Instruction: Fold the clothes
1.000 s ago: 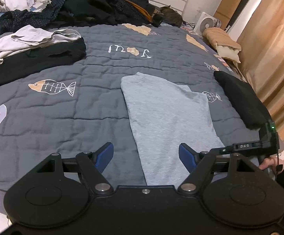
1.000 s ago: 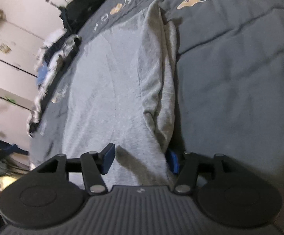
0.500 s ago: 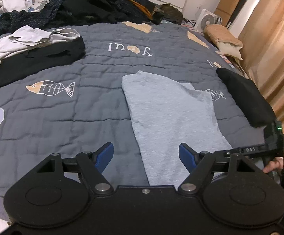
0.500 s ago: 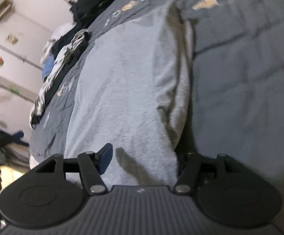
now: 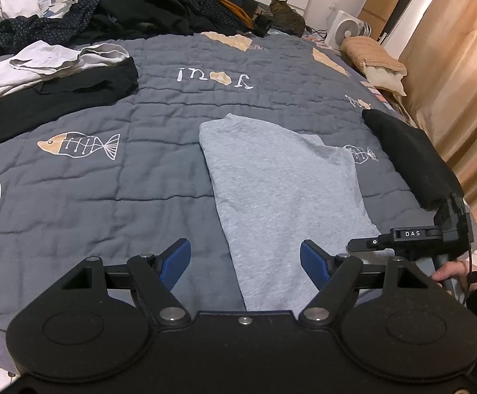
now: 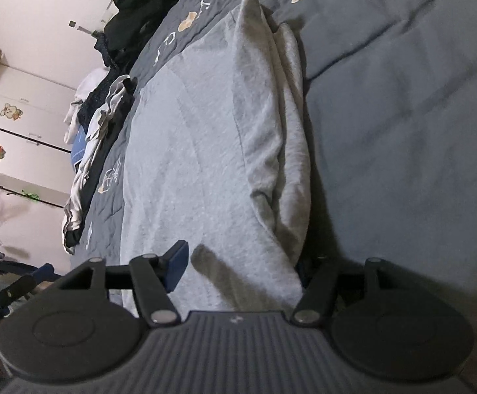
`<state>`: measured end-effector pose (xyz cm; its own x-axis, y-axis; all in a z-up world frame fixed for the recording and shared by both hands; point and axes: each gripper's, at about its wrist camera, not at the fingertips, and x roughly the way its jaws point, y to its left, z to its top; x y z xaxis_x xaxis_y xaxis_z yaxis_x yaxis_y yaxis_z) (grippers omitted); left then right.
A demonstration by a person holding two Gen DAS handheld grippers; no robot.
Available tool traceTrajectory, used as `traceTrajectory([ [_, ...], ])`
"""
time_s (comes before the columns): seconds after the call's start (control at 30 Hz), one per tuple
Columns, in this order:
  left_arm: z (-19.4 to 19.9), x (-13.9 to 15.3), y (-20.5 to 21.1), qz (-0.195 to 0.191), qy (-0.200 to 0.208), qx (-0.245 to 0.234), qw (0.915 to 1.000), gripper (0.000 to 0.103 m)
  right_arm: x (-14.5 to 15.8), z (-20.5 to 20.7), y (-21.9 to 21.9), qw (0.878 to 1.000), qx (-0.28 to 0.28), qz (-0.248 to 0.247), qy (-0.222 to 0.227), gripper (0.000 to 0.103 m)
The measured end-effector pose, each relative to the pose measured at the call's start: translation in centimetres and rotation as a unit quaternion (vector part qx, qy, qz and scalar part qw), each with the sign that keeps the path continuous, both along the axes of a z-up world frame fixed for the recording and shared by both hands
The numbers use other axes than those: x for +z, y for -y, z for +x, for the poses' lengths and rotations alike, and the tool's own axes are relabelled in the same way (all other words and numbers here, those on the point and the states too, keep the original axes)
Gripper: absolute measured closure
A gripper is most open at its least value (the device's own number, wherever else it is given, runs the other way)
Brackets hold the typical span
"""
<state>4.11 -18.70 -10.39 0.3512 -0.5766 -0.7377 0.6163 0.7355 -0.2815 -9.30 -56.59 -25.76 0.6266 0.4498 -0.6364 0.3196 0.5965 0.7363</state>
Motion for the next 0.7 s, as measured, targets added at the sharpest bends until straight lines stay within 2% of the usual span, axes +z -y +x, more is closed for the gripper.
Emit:
traceTrajectory([
  [0.17,-0.01,-0.2,0.16,0.0,-0.002,0.001,1.0,0.03,0.15,0.01,-0.38,1.0,0.006,-0.018,0.004,0.042],
  [0.23,0.09,-0.3,0.17,0.001,-0.002,0.002,1.0,0.03,0.25,0.01,-0.55,0.999,0.001,-0.032,0.0,0.049],
  [0.27,0.14,-0.35,0.17,0.002,-0.002,0.003,1.0,0.03,0.28,-0.04,-0.59,0.999,-0.005,-0.038,-0.004,0.065],
  [0.3,0.18,-0.4,0.17,0.002,-0.003,0.003,1.0,0.03,0.18,-0.13,-0.41,0.999,-0.01,-0.036,-0.008,0.075],
  [0.37,0.28,-0.49,0.17,0.003,-0.003,0.004,1.0,0.03,-0.11,-0.28,-0.06,1.0,-0.021,-0.02,-0.01,0.083],
  [0.57,0.57,-0.78,0.18,0.007,-0.004,0.006,1.0,0.03,0.28,0.22,-0.88,0.999,-0.02,-0.041,-0.014,0.087],
  [0.7,0.77,-0.97,0.19,0.009,-0.005,0.007,0.9999,0.03,-0.17,0.04,-0.62,0.999,-0.02,-0.031,-0.009,0.087],
])
